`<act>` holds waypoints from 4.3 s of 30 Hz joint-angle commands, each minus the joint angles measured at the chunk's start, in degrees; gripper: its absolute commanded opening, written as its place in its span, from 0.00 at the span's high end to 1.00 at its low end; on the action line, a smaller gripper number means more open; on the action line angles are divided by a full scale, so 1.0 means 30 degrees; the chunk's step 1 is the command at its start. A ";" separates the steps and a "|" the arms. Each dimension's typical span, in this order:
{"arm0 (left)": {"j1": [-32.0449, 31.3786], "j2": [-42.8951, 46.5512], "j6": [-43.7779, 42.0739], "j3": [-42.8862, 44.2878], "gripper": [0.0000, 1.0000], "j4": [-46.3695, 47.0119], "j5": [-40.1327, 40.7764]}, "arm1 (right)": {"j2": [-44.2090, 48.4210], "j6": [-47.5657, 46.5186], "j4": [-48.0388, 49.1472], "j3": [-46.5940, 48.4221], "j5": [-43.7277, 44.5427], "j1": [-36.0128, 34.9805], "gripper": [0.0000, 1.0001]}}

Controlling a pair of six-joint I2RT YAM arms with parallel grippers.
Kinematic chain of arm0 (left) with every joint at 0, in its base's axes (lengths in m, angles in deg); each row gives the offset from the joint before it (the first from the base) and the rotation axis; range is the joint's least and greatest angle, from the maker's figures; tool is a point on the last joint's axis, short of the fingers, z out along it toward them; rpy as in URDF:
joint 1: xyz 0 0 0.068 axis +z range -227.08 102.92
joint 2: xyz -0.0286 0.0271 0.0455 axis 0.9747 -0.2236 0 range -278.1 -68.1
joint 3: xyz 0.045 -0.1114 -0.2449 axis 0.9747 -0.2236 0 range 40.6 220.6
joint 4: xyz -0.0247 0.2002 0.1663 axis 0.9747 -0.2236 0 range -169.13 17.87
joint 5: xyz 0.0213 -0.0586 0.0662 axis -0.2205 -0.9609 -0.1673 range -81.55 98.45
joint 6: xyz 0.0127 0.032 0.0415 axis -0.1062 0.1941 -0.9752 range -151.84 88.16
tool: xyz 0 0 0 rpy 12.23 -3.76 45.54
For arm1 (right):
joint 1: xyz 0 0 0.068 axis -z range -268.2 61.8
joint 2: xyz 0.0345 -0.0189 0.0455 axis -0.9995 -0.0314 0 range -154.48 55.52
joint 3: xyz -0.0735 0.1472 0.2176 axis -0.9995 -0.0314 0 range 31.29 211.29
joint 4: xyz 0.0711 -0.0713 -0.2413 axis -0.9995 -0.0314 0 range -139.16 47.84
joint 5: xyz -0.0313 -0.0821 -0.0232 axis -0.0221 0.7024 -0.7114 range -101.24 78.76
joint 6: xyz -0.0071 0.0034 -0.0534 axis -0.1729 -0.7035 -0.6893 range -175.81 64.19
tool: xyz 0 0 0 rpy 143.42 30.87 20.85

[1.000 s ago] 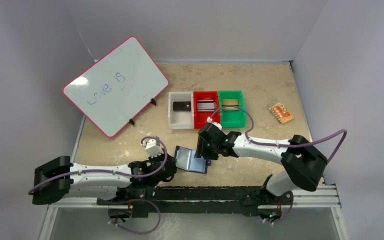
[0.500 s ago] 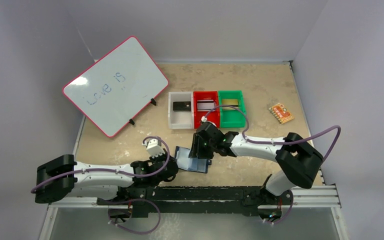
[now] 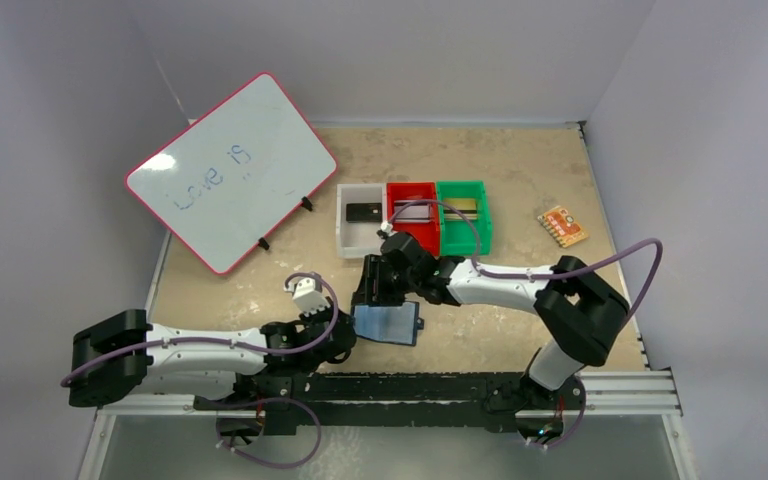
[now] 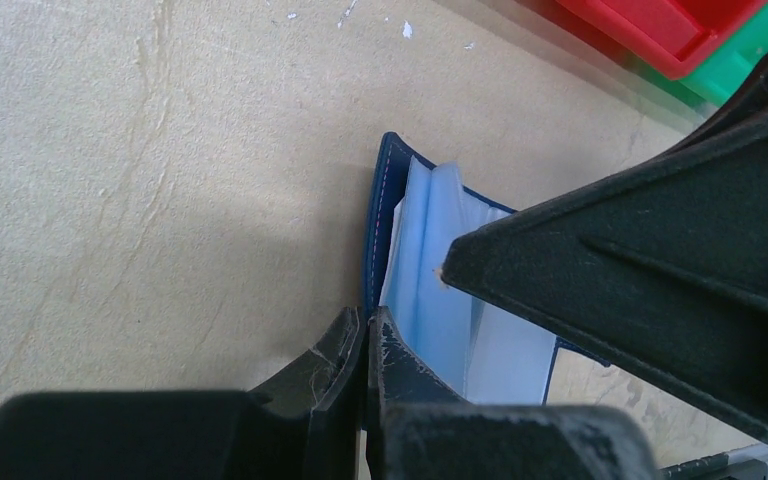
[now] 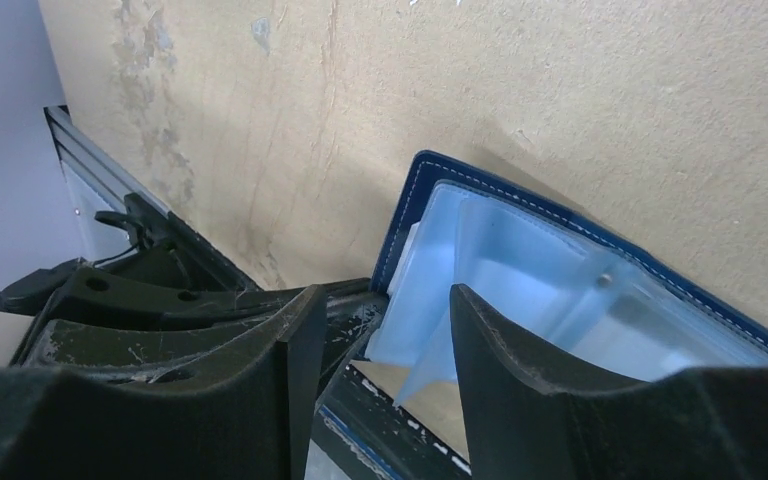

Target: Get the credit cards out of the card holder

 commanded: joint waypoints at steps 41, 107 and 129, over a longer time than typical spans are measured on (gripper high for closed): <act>-0.0412 -0.0350 0.0484 0.0389 1.00 0.0340 0.0433 | 0.2155 0.0041 -0.5824 -0.0184 0.4403 -0.0286 0.57; -0.0471 -0.0571 0.0481 0.0711 1.00 -0.0116 0.0636 | 0.1567 0.0831 -0.9556 0.1673 0.6865 -0.1114 0.45; -0.0530 -0.0677 0.0333 0.0772 1.00 0.0047 0.0549 | -0.0448 0.1135 -0.9130 0.1664 0.6844 -0.1546 0.45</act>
